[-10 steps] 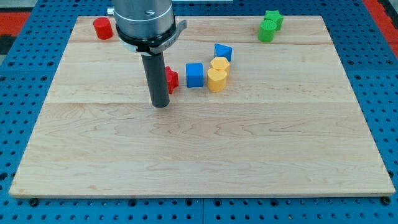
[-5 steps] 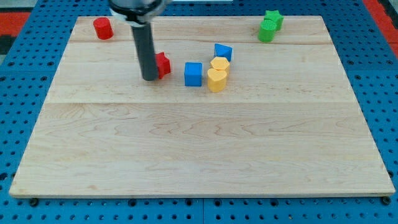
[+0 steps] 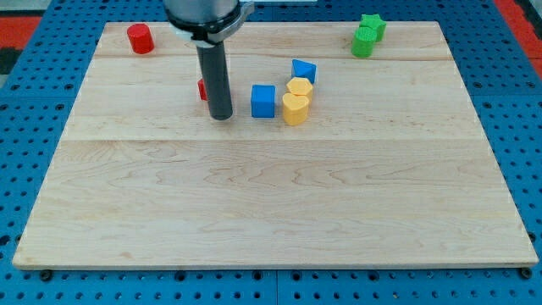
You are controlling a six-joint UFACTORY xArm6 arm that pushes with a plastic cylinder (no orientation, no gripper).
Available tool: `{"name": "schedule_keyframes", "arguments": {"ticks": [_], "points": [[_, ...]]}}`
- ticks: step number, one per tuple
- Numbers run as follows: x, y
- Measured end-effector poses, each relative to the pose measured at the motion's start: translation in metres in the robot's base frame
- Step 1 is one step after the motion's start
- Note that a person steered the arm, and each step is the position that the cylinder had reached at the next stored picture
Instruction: Place the red star towards the bottom right side of the red circle
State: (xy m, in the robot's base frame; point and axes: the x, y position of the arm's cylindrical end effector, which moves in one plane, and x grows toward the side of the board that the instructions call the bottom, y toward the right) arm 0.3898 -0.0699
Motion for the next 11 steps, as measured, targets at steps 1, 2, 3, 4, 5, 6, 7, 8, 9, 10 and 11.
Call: {"name": "schedule_keyframes", "arguments": {"ticks": [1,2,3,4,5,6,7,8,9,10,11], "points": [[-0.021,-0.001],[-0.049,-0.045],[-0.06,-0.098],[-0.064,-0.067],[-0.036,-0.065],[-0.062,-0.028],[-0.102,0.021],[-0.109,-0.02],[-0.092,-0.04],[-0.083,-0.063],[-0.085,-0.09]]}}
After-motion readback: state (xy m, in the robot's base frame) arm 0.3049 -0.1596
